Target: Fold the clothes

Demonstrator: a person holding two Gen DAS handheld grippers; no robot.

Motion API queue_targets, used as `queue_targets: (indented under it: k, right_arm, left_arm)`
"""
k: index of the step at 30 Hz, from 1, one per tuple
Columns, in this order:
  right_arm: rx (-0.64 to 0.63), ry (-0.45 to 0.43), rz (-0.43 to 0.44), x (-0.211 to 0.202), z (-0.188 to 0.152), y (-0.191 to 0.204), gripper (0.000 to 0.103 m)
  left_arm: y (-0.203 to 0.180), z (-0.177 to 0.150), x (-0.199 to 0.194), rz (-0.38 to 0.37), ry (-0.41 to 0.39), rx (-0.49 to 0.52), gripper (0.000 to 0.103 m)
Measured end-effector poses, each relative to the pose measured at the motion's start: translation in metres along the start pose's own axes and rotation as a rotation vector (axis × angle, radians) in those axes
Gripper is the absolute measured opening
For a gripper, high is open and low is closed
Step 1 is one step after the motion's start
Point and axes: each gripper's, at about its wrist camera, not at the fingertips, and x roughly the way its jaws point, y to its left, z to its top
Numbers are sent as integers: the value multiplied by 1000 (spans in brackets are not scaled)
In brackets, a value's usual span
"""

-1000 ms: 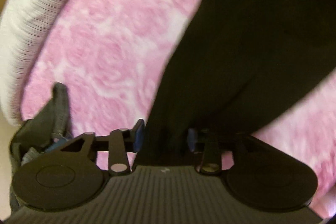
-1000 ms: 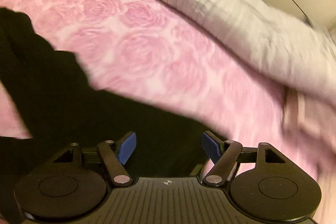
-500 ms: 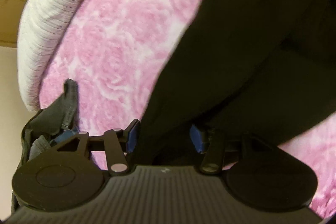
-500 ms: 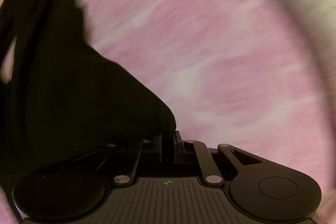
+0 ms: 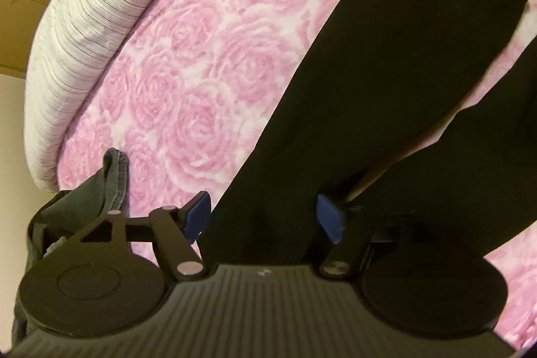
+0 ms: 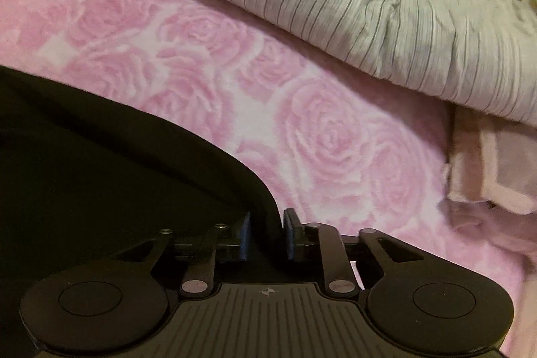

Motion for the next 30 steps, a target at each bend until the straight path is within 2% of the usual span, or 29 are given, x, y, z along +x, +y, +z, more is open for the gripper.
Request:
queue_targets:
  k: [4,6,9,11,13,19,23,25,26,29,30]
  right_arm:
    - [-55,37,-87,-4,1,22,22]
    - [-103,62,-134,-6,0,31,16]
    - [-166,100,-188,-5,-3,41,11]
    - [-211,118,-234,-6,-5,48,10]
    - [-216,139,-243,-7,-6,49,10]
    - [-229,184,-267,-4,-3,54,10]
    - [-218,197,-270,-2,-1,53,10]
    - [-229,204,-273,-1,0,55,10]
    - [-235,204,-274,0,0,55,10]
    - [-228,207,-276,2,1,55,10]
    - [-222,208,-277,2,1,55,10]
  left_arm:
    - [24,-9,25,-51,-21,2,68]
    - [43,-13,42,-99,-34,-28,68]
    - [76,-24,60,-223,-54,-135,68]
    - [99,-32,59,-316,-100,-206,68]
    - [123,-40,58,-402,-136,-292,68]
    - [162,-46,70,-414,-159,-368,68]
    - [184,-45,70,-474,-248,-472,62]
    - [188,-42,69,-428,-268,-488,62]
    - [187,-40,70,-411,-268,-481,62]
    - [152,-31,83,-406,-154,-289,58]
    - [138,-32,87,-421,-111,-224,53]
